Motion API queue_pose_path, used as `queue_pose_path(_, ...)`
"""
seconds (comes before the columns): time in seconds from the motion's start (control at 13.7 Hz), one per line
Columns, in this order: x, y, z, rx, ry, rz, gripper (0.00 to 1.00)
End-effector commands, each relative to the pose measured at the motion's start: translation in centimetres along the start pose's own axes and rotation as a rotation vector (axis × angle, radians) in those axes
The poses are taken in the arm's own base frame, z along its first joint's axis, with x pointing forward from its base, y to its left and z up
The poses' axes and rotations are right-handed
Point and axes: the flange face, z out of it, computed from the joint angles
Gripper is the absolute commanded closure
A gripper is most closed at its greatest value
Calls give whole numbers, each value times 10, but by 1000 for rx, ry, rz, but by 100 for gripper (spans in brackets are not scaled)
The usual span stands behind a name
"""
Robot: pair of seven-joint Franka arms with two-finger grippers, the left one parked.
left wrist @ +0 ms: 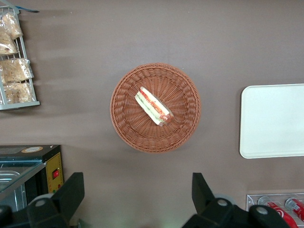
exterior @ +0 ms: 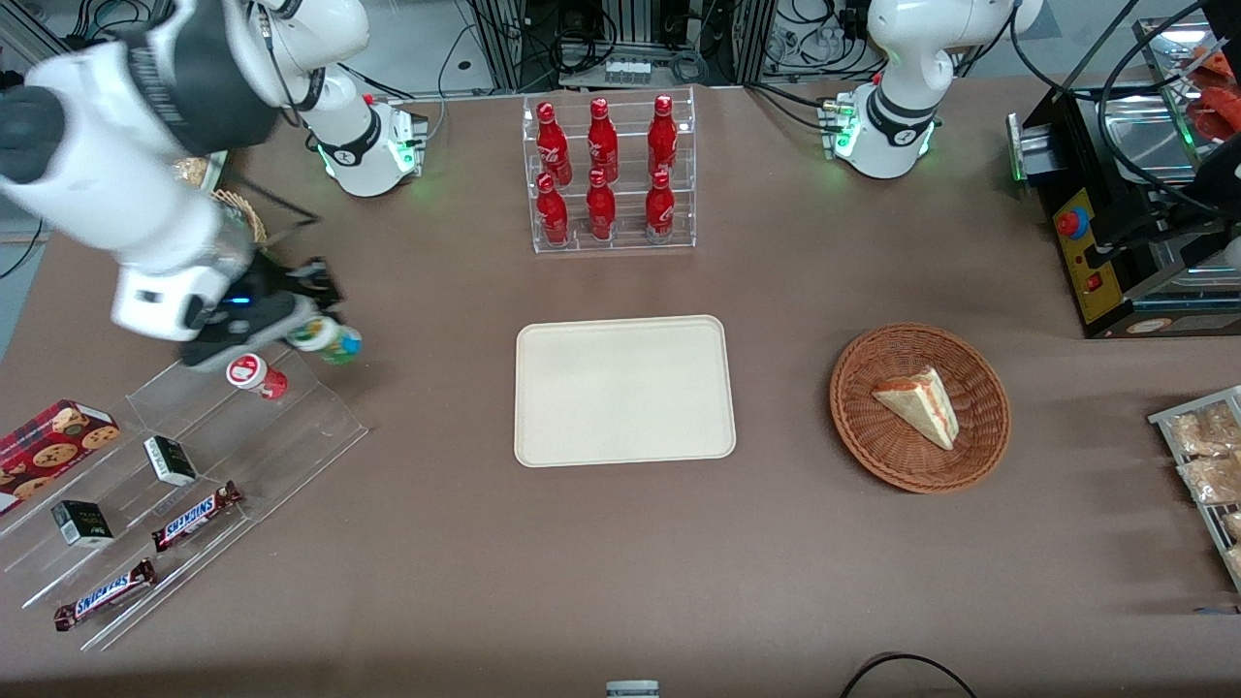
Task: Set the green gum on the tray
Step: 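Carry the gum tub with the right gripper over the cream tray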
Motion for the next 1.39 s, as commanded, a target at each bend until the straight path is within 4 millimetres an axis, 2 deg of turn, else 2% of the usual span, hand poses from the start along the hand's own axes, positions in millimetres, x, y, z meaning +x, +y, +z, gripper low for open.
queue_pose_path(0.0, 42, -59, 38, -11, -59, 135, 100)
queue_pose_path(0.07, 55, -88, 60, -21, -62, 183, 100)
queue_pose_path(0.15, 67, -109, 84, -24, -49, 241, 100)
queue_pose_path(0.37, 89, -185, 143, -25, 12, 307, 100)
queue_pose_path(0.51, 100, -228, 179, -25, 31, 348, 100)
queue_pose_path(0.66, 108, -257, 214, -26, 42, 374, 100)
queue_pose_path(0.8, 110, -277, 245, -27, 64, 389, 100)
queue_pose_path(0.95, 107, -288, 270, -70, 82, 356, 100)
queue_pose_path(1.24, 105, -298, 298, -73, 100, 376, 100)
queue_pose_path(1.32, 105, -298, 299, -62, 100, 385, 100)
